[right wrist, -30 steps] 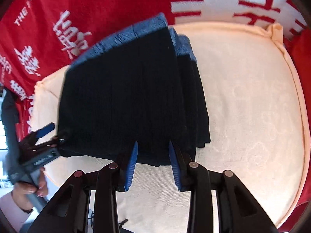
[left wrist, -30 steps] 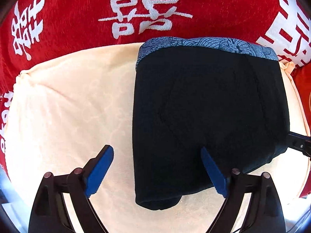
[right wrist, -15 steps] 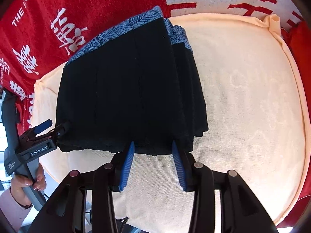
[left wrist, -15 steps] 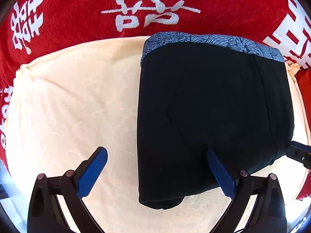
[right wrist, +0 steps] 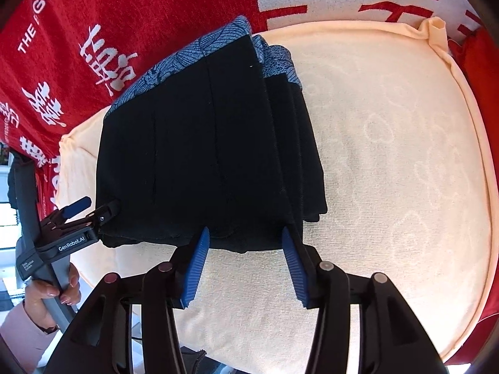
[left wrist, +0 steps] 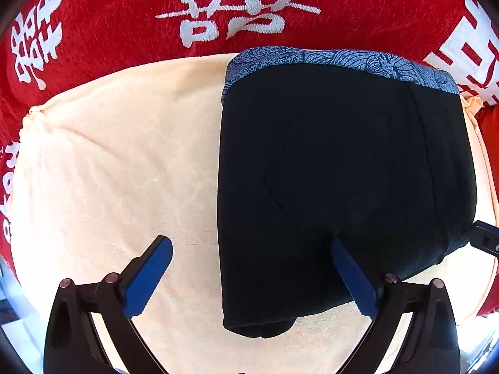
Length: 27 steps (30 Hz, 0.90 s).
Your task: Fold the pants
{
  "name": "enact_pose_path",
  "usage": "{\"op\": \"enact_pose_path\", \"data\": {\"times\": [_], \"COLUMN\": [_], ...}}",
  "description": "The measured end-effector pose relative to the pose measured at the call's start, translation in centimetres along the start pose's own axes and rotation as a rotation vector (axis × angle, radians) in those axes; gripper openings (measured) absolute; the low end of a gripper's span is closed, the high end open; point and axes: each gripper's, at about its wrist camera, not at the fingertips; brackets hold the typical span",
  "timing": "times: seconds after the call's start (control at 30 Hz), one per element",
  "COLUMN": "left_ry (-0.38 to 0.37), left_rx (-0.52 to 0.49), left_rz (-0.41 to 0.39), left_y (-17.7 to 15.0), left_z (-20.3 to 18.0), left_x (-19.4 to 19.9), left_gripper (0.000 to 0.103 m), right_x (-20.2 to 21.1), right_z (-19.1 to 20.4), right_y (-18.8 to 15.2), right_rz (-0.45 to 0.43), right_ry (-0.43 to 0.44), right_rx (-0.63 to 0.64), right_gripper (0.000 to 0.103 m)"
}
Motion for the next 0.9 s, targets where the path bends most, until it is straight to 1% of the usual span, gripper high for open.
{"op": "enact_pose_path", "data": {"times": [0.07, 0.13, 0.27, 0.37, 0.9], "left_ry": [0.001, -0.001, -0.005, -0.001, -0.033], "left_rx": [-0.002, 0.000, 0.005, 0.000, 0.024], "left_rz": [0.000, 0.003, 0.010, 0.008, 0.021], "left_y": [-0.1, -0.2, 0.0, 0.0, -0.2], "left_z": [-0.1, 0.0, -0.1, -0.3, 0.8], "left_x": [0.0, 0.0, -0.1, -0.2, -1.4], "left_gripper": [0.102, 0.102, 0.102, 0.102, 0.102], "right_x": [0.1, 0.2, 0.3, 0.3, 0.0], "right_z": [-0.1, -0.4, -1.3, -1.8, -2.2], "right_y": [-0.1, -0.2, -0.4, -0.6, -0.6], "right_rz": [-0.002, -0.003, 0.003, 0.004, 0.013], "right_ry": [-0.004, -0.017, -0.010, -0.002, 0.005], "right_rx": [-0.004, -0.011, -0.041, -0.055, -0.068], "right_gripper": [0.056, 0.063, 0.063, 0.066, 0.071]}}
Point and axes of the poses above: each gripper's, at about its wrist camera, not at the fingertips, and x roughly against the way its jaws point, z to its left, y to its top, and after that the axes turned 3 degrees about y, right-handed
